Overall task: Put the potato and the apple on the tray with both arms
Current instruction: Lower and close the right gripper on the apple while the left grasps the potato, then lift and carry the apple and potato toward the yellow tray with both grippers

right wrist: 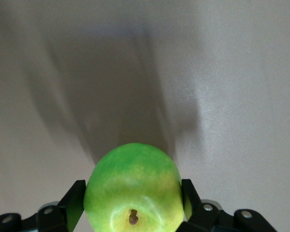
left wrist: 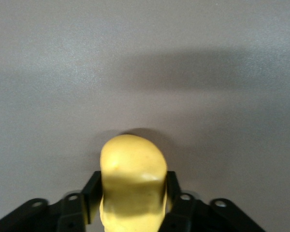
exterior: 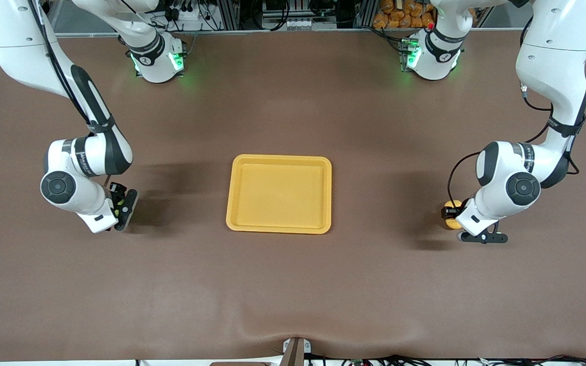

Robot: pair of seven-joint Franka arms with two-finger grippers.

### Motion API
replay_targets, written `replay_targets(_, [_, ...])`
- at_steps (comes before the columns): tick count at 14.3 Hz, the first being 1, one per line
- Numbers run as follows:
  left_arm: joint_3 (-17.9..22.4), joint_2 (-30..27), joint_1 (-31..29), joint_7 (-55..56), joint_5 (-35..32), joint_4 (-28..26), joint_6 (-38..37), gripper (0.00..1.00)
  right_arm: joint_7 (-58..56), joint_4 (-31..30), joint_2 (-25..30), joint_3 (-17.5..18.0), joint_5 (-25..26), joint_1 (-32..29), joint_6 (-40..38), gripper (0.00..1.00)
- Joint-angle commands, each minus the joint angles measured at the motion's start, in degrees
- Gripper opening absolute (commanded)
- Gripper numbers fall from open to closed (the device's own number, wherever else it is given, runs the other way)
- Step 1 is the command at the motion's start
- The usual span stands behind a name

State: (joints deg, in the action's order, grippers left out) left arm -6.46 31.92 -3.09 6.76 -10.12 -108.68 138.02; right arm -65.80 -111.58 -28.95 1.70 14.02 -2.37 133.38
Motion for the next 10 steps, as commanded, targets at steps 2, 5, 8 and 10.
replay_targets(2, [-0.4, -1.9, -0.2, -0.7, -1.1, -1.4, 0.1, 0.19, -2.2, -1.1, -0.1, 0.3, 1.9, -0.6, 1.8, 0.00])
replay_targets(5, [-0.6, -4.4, 0.3, 0.3, -1.1, -1.5, -2.7, 0.08, -5.4, 0.6, 0.4, 0.4, 1.9, -0.8, 1.2, 0.00])
replay_targets(8, [-2.1, -7.1, 0.5, 0.4, -1.1, -0.9, -7.5, 0.06, -6.9, 0.8, 1.9, 0.8, 1.5, -0.4, 0.8, 0.00])
replay_targets(10, [-3.6, -8.2, 0.4, 0.6, -1.0, -0.8, -9.1, 0.06, -8.5, 1.5, 3.5, 2.6, 1.2, -0.1, 0.3, 0.00])
